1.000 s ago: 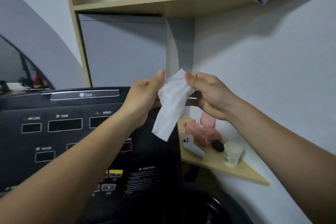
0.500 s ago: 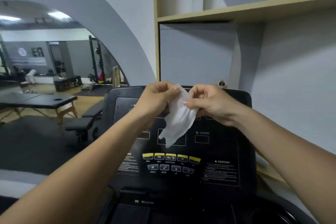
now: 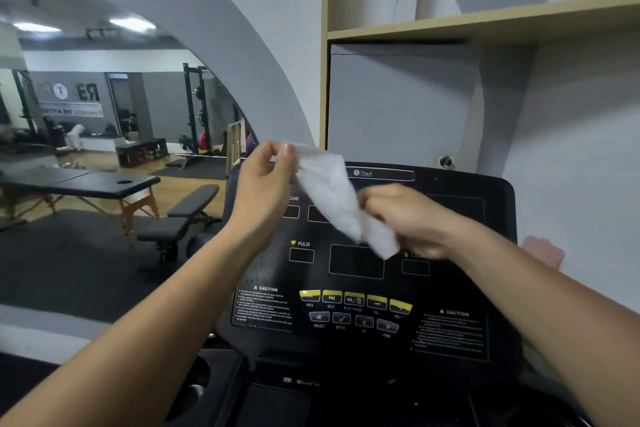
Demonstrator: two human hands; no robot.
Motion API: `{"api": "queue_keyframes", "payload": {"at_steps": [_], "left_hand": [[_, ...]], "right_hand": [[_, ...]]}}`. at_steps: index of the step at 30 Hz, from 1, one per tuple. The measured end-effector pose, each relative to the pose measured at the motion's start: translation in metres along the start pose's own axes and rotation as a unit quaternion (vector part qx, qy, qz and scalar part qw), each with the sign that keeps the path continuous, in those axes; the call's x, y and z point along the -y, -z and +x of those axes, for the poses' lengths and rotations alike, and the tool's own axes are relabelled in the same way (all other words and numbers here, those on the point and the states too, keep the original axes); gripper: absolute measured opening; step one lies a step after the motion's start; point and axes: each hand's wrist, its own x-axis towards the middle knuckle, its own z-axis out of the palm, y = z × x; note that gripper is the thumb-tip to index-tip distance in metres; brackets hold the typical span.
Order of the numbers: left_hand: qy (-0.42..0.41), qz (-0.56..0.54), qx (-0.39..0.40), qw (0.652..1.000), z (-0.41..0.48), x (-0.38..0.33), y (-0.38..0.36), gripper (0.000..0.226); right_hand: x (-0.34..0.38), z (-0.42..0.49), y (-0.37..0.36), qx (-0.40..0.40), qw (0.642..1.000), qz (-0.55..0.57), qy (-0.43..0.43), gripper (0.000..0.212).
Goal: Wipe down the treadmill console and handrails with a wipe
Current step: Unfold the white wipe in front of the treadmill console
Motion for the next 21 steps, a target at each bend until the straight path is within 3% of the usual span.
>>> {"api": "queue_keyframes", "payload": {"at_steps": [2,5,8,12,14,18,21], "left_hand": [[0.003,-0.032,-0.013,0.999,0.0,0.001,0.002,0.029],[-0.015,0.011,0.043,0.999,-0.005,0.001,0.002,0.026],[-0.038,0.018,0.076,0.996,-0.007,0.001,0.0,0.023],[-0.023,-0.003,0.031,0.999,-0.002,0.003,0.009,0.024],[-0.013,0.019,0.018,1.0,-0.001,0.005,0.011,0.023],[0.083,0.078,0.032,0.993,0.0,0.013,0.007,0.023],[0.203,0.019,-0.006,0.979,0.004,0.016,0.009,0.02]], "right_hand": [[-0.001,-0.002,-0.009,0.027,0.999,-0.04,-0.011,0.037],[0.007,-0.002,-0.016,0.047,0.998,0.044,0.018,0.059],[0.011,-0.008,-0.026,0.118,0.988,0.084,0.052,0.042],[0.008,-0.006,-0.029,0.038,0.985,0.149,0.082,0.007],[0.006,-0.003,-0.027,-0.002,0.96,0.275,0.053,0.011],[-0.003,0.001,-0.032,-0.057,0.936,0.345,-0.031,0.021],[-0.01,-0.004,-0.031,0.061,0.937,0.339,-0.055,0.041]]}}
